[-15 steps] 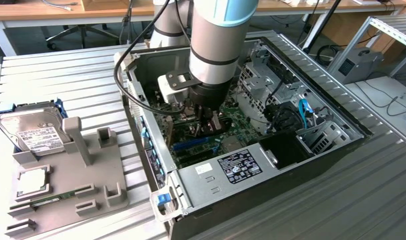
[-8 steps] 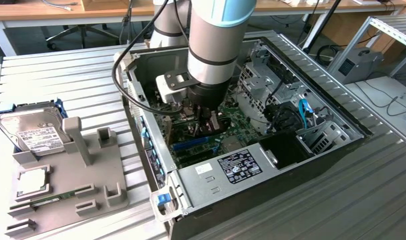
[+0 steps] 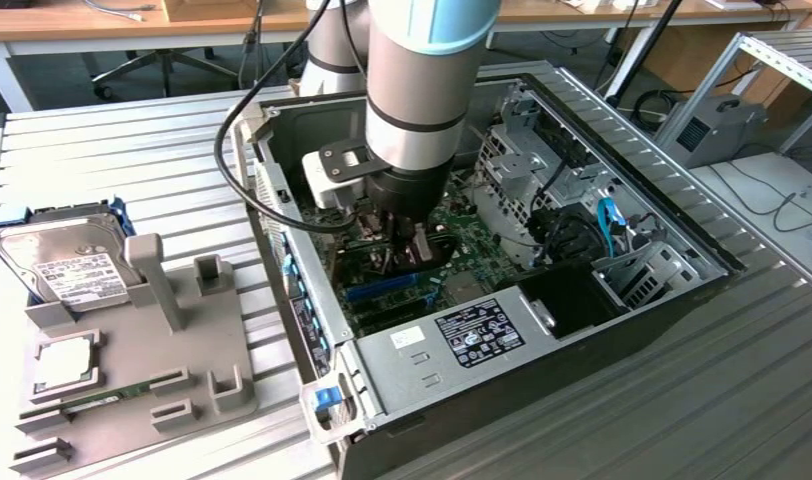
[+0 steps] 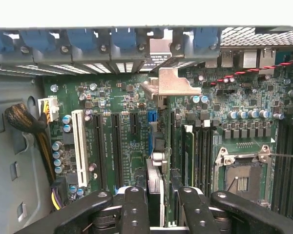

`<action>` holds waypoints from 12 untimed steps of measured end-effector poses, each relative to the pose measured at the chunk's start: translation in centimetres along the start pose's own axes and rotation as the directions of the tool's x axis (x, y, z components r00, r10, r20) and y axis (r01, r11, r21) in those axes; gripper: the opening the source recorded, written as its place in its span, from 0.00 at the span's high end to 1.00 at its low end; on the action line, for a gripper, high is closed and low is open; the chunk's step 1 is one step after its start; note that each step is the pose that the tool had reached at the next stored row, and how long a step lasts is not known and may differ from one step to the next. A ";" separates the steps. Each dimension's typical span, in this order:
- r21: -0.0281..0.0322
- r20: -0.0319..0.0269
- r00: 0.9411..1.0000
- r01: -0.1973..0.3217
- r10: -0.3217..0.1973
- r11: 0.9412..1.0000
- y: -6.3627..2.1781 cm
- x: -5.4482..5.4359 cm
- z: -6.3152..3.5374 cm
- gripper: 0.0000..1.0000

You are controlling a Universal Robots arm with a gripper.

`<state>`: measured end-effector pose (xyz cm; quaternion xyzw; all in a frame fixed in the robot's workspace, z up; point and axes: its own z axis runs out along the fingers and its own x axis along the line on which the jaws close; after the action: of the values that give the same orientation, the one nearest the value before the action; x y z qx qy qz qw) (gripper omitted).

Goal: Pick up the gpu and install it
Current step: 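Insert the gpu into the slot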

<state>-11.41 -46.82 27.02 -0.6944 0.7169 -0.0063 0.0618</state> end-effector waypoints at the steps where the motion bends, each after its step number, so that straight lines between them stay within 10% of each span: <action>1: 0.010 0.001 1.000 0.001 -0.001 1.000 0.00 0.0 0.02 0.71; 6: 0.054 0.002 1.000 0.004 -0.004 0.999 0.00 0.0 0.06 0.71; 12: 0.055 0.002 1.000 0.004 -0.004 0.998 0.01 0.0 0.07 0.71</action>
<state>-11.41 -46.82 26.95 -0.6940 0.7149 -0.0253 0.0814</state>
